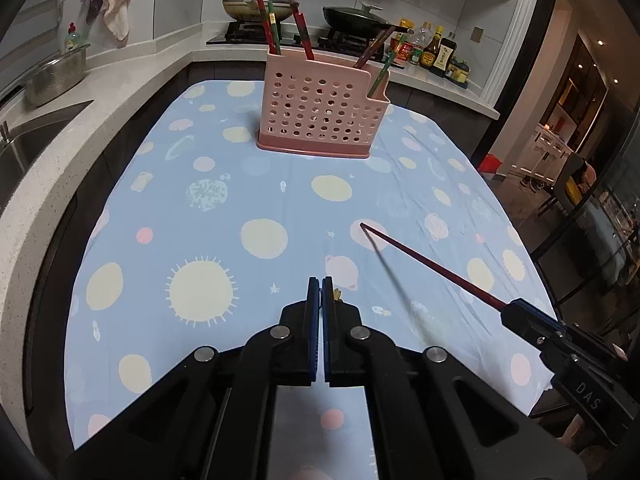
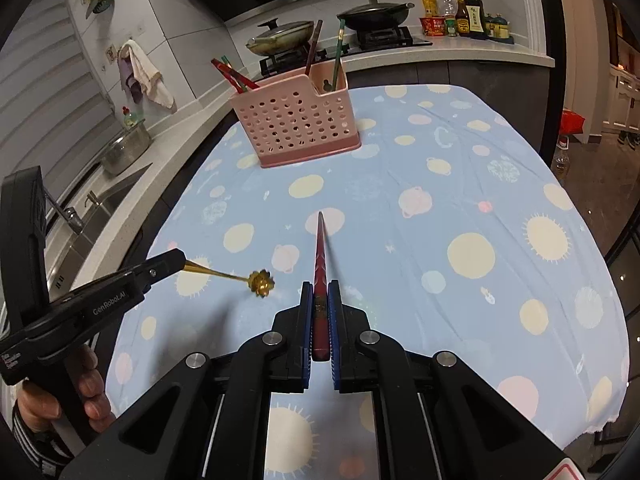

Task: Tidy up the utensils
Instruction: 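Lift the gold spoon with the left tool while the right tool lifts the chopstick, then lower the spoon into the holder while the right tool lowers the chopstick in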

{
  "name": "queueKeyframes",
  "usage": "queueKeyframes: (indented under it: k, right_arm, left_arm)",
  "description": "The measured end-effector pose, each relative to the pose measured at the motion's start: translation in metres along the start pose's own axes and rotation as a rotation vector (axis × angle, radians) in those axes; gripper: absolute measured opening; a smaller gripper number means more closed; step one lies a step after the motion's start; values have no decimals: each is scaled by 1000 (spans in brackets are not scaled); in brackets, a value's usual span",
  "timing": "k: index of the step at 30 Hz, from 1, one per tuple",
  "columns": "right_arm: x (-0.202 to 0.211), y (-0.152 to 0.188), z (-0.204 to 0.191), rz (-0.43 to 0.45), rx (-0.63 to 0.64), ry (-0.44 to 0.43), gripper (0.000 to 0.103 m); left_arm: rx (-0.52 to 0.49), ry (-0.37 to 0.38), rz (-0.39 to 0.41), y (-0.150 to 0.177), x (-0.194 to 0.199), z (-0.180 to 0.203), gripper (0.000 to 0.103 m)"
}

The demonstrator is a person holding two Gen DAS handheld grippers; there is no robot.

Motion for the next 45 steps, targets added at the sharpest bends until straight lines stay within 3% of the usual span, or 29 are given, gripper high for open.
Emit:
queueKeyframes:
  k: [11,24,34,45]
  right_arm:
    - [42,-59,-2,138,-23,-48,7]
    - [61,-122,-22,249,29,-88,7]
    - [66,-193,-37,332,71,-96,7]
    - [60,-292,-53,458,83,-70,7]
  left_arm:
    - [-47,-21,58,-30,27,8,1]
    - [-107,-29,115,-80,43,23,1]
    - [-122,8,214,-154,68,24,1]
    - [-116,-19,299,-256,65,13,1]
Point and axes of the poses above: each gripper's, at about its wrist camera, not at the fingertips, and x roughly against the way its jaws point, z to its right, y to its underside, the point moved 6 cm from there along -x, roughly the way its jaws point, and after that the axes turned 9 degrees about -z, right-handed, at the moved point
